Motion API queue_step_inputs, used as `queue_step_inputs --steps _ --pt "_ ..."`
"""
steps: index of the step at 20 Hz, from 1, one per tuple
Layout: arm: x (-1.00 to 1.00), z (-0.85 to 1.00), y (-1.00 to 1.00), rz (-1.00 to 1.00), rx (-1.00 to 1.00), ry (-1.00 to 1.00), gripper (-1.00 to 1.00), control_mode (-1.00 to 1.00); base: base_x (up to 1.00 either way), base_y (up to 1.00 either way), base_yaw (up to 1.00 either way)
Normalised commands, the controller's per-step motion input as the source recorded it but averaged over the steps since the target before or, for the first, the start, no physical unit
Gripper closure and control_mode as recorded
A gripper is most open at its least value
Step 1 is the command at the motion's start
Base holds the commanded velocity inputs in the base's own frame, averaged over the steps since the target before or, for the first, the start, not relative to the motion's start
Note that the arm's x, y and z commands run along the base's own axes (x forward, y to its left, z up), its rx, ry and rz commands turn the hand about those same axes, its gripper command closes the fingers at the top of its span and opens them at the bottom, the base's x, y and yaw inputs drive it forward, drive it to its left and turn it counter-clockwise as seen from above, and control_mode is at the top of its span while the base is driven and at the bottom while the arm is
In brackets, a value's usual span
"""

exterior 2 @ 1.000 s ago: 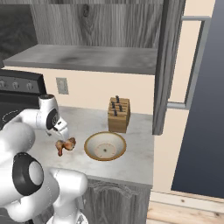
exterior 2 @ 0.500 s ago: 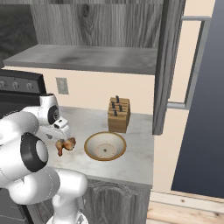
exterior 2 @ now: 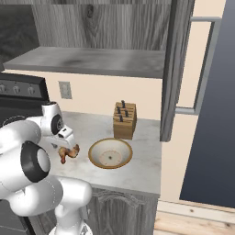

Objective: Retrieve the bowl from the cabinet, then place the raw meat into the bowl to avoid contamination.

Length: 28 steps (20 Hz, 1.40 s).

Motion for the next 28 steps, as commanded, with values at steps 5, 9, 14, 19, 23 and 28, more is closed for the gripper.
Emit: queue_step_inputs --steps 5,9,14,19,23,28 --pt "-0.12 -0.28 -0.08 -0.04 -0.03 -0.03 -1.0 -1.0 0.0 0.0 0.0" --pt "0.0 -0.25 0.21 -0.01 0.0 0.09 -1.0 -1.0 0.0 0.0 0.0" --pt "0.07 -0.16 0.08 0.03 0.0 0.05 -1.0 -1.0 0.0 0.0 0.0" --pt "0.17 -0.17 0.0 0.08 0.0 0.0 -1.0 -1.0 0.0 0.0 0.0" --pt "0.24 -0.12 0.0 0.07 0.0 -0.02 -1.0 -1.0 0.0 0.0 0.0" --pt "0.18 -0.13 0.01 0.06 0.0 -0.03 -1.0 -1.0 0.0 0.0 0.0"
